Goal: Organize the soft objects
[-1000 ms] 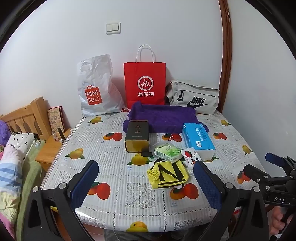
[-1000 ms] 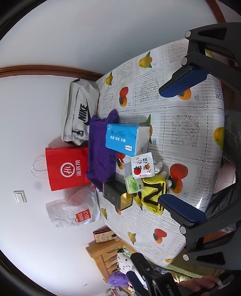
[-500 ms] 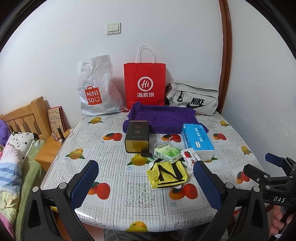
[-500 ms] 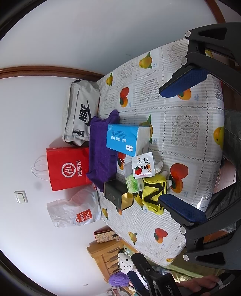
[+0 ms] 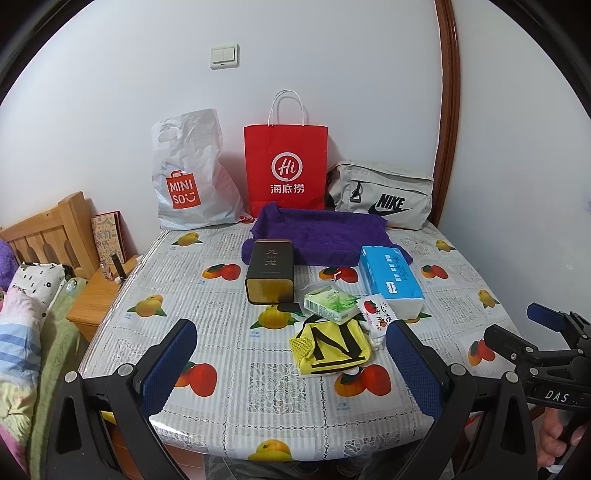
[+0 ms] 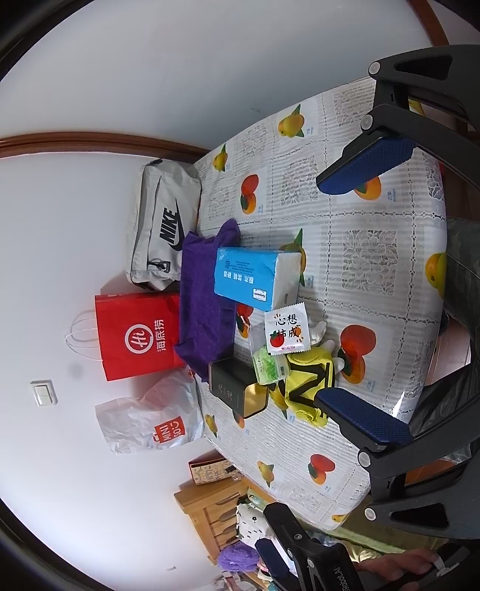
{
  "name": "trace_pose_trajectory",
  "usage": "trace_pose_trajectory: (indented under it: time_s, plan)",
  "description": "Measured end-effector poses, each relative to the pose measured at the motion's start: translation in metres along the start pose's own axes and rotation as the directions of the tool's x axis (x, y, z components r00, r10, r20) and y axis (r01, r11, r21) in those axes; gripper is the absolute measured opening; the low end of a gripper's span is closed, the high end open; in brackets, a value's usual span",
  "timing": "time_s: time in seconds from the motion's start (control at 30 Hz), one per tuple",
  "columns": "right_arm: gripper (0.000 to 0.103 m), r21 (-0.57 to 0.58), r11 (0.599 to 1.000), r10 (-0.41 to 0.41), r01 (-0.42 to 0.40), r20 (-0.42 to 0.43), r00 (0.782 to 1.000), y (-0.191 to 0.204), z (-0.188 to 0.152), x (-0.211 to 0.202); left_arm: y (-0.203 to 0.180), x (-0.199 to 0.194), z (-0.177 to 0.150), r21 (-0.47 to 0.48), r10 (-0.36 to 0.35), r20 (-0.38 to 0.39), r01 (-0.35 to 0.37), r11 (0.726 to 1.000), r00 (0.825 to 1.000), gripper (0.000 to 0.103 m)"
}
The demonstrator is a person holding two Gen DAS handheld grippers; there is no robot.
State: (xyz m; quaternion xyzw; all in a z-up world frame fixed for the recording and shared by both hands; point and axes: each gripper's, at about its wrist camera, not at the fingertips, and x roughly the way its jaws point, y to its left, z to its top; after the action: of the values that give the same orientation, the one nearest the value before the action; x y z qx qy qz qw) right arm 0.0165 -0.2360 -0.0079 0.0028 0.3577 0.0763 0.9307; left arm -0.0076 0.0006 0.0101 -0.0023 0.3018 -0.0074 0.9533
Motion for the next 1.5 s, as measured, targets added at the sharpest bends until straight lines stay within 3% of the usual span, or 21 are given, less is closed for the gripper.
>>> trace_pose_trajectory:
  time_s: [1.5]
  plan:
    - [0.103,-0.001,1.000,0.008,-0.008,0.000,1.000,0.0024,-0.0011,-0.0005,0.0070,-0.0001,-0.0027,-0.012,0.005,-0.002,-0.005,1.000,1.000,0.103]
